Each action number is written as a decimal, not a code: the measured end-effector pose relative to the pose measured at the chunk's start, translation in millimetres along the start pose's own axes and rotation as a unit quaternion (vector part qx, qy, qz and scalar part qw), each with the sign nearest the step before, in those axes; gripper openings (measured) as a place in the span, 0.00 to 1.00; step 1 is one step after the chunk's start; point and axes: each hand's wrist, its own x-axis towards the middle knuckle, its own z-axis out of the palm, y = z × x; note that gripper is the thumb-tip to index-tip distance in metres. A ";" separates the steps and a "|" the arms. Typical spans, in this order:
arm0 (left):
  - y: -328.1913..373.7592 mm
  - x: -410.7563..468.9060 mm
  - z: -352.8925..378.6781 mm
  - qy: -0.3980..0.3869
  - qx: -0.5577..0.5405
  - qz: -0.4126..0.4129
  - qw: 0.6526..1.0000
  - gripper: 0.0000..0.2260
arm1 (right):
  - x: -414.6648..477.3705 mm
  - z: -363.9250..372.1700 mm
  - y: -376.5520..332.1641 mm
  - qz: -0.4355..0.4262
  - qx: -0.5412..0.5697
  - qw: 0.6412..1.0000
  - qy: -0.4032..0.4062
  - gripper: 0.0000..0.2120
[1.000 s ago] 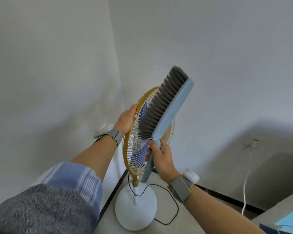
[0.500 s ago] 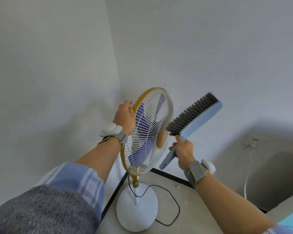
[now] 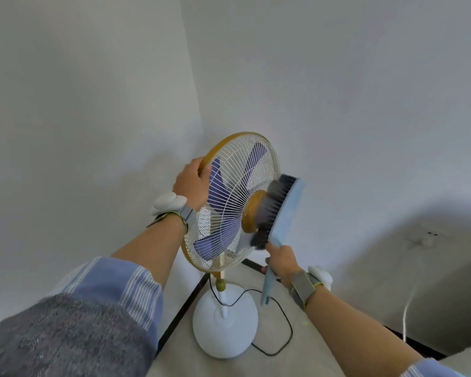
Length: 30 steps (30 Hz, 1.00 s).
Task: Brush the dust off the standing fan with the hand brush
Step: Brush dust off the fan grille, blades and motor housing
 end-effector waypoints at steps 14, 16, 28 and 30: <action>7.8 1.4 0.6 0.029 -0.061 -0.063 0.996 0.17 | 0.2 26.2 -12.0 -0.154 -0.215 0.964 0.019 0.14; 7.7 1.9 -4.2 0.030 -0.064 -0.076 0.995 0.17 | -10.0 30.7 -13.4 -0.162 -0.143 0.976 -0.038 0.09; 3.7 8.0 -16.5 0.028 -0.114 -0.125 0.985 0.16 | 72.4 -13.4 -32.8 -0.087 -0.143 0.986 0.001 0.16; 4.3 12.5 -16.0 0.031 -0.119 -0.129 0.984 0.16 | 96.8 -19.1 -25.3 -0.112 -0.182 0.976 0.036 0.22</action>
